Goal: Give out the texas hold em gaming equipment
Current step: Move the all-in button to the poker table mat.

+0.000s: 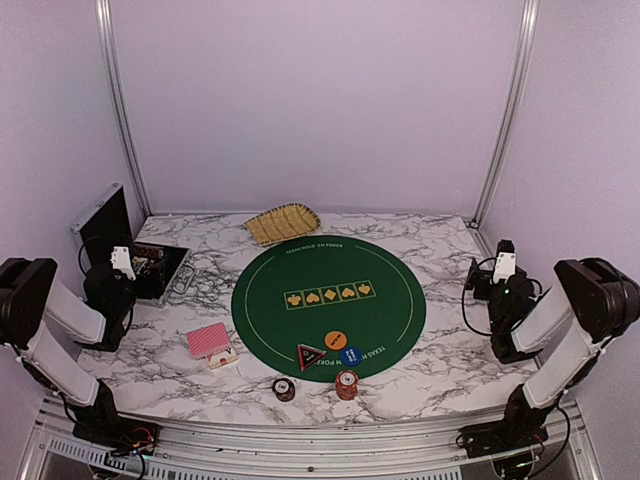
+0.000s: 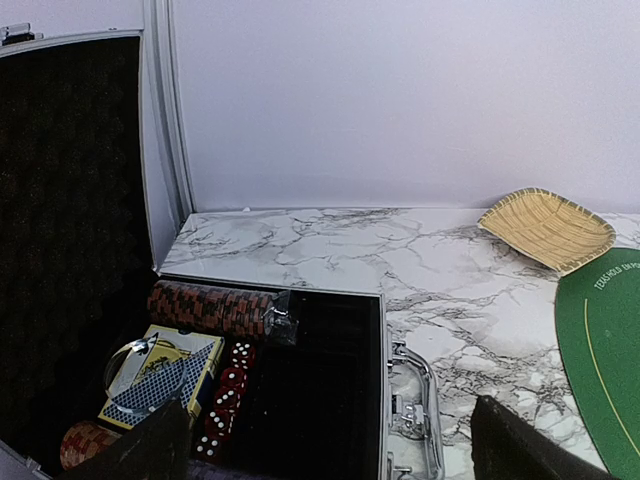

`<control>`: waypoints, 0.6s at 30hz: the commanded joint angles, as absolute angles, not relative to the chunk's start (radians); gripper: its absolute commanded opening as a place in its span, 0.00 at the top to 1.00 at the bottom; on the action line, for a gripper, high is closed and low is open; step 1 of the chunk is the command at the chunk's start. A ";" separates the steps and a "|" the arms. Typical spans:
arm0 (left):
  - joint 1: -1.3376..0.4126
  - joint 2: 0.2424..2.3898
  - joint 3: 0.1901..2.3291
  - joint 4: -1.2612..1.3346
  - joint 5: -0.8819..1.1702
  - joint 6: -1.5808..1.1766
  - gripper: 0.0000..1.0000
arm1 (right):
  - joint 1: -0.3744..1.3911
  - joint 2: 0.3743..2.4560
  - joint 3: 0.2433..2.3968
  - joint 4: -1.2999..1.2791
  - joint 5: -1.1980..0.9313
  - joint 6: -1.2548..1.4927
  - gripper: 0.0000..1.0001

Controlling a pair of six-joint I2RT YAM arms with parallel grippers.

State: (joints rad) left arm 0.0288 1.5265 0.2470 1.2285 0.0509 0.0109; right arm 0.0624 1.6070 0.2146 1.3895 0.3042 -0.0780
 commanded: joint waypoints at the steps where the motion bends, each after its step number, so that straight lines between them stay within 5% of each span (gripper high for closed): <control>1: 0.025 1.530 0.247 1.260 0.046 0.013 0.01 | 0.061 1.604 0.228 1.397 0.301 -0.069 0.01; 18: 0.032 1.493 0.298 1.148 0.045 0.009 0.01 | 0.058 1.569 0.229 1.338 0.395 -0.014 0.01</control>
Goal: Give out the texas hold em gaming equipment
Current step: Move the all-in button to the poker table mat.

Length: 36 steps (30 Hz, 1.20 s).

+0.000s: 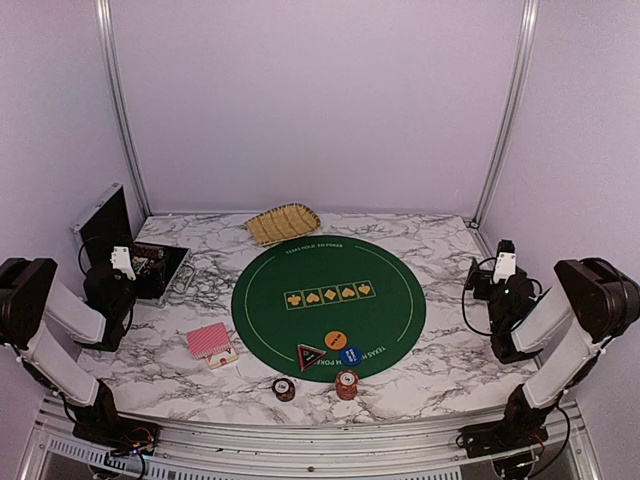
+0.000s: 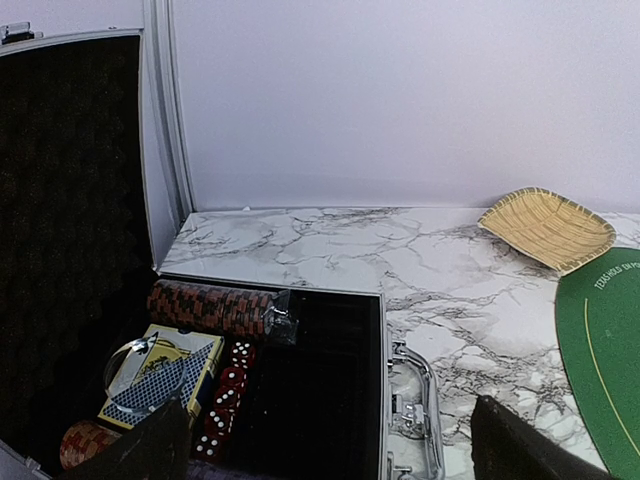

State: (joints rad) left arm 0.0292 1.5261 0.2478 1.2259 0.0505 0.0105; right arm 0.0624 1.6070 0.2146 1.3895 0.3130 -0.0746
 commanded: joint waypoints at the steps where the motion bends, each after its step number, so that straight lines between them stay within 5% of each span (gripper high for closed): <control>1: 0.034 1.475 0.332 1.074 0.051 0.009 0.01 | 0.057 1.552 0.225 1.330 0.394 -0.011 0.01; 10: 0.035 1.372 0.492 0.664 0.093 0.091 0.01 | 0.068 1.566 0.135 1.537 0.385 -0.045 0.01; 21: 0.034 1.265 0.717 0.151 0.209 0.153 0.01 | 0.054 1.546 0.207 1.391 0.341 -0.048 0.01; 25: 0.034 1.241 0.764 0.054 0.223 0.175 0.01 | 0.041 1.403 0.431 0.882 0.381 -0.016 0.01; 30: 0.034 1.221 0.807 -0.037 0.245 0.192 0.01 | 0.041 1.246 0.502 0.685 0.323 -0.011 0.01; 36: 0.035 1.230 0.921 -0.208 0.229 0.213 0.01 | 0.021 1.050 0.569 0.417 0.302 0.303 0.01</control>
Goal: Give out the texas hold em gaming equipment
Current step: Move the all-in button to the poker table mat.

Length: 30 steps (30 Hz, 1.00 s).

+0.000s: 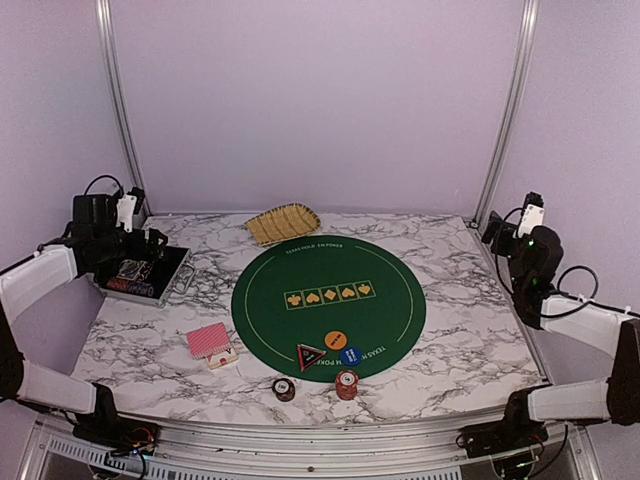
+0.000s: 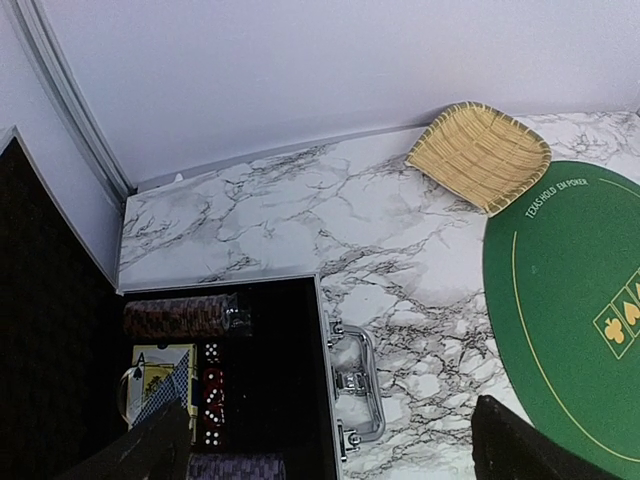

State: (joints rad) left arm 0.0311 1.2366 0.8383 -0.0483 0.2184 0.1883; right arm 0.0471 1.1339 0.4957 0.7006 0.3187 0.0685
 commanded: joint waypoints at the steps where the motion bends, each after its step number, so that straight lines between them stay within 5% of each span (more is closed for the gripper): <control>1: 0.035 1.230 0.939 -0.239 0.234 0.204 0.01 | 0.013 1.030 0.601 0.348 0.325 0.349 0.01; 3: 0.035 1.234 0.973 -0.288 0.247 0.185 0.01 | 0.012 1.005 0.679 0.167 0.399 0.456 0.01; 9: 0.034 1.235 1.036 -0.386 0.257 0.167 0.01 | 0.029 1.050 0.793 0.073 0.083 0.333 0.01; 30: 0.034 1.202 1.039 -0.566 0.270 0.198 0.01 | 0.728 1.558 1.220 -0.351 0.044 0.242 0.02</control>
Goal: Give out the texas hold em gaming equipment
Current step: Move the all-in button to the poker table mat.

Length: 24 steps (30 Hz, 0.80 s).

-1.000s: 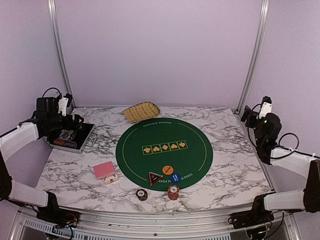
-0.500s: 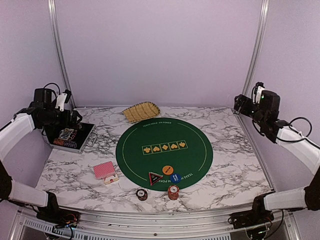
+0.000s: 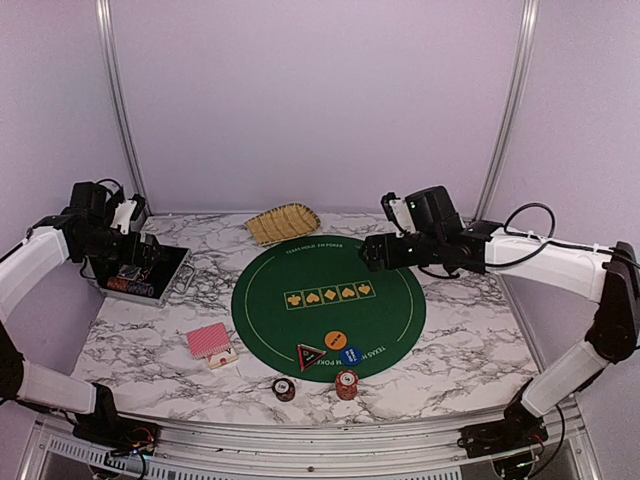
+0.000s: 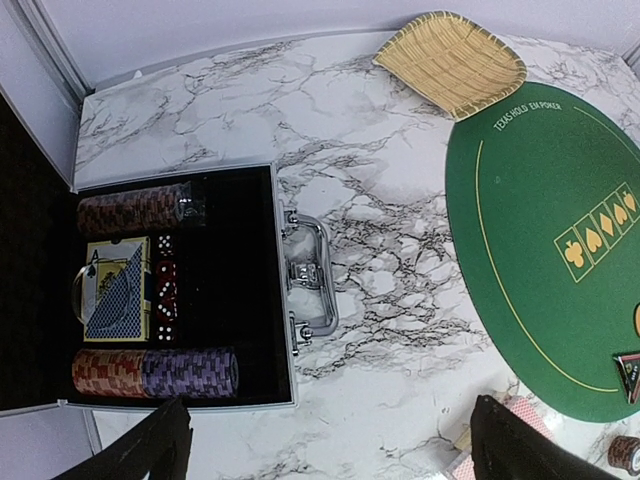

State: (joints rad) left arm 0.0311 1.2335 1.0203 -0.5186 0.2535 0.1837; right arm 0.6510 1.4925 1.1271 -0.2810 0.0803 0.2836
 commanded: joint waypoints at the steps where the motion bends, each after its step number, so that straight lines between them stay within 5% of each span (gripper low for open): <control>1: 0.034 1.203 1.042 -0.570 0.275 0.198 0.01 | 0.762 1.595 1.241 -0.361 0.057 0.230 0.02; 13: 0.034 1.201 1.052 -0.602 0.309 0.223 0.01 | 0.999 1.906 1.454 -0.546 -0.038 0.115 0.23; 24: 0.035 1.169 1.079 -0.640 0.338 0.256 0.01 | 1.047 1.888 1.364 -0.591 -0.158 0.068 0.09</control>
State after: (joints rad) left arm 0.0311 1.1992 1.0519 -0.6010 0.3119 0.2340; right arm 1.0470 1.9205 1.3888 -0.5461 -0.1062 0.0990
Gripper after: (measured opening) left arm 0.989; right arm 0.889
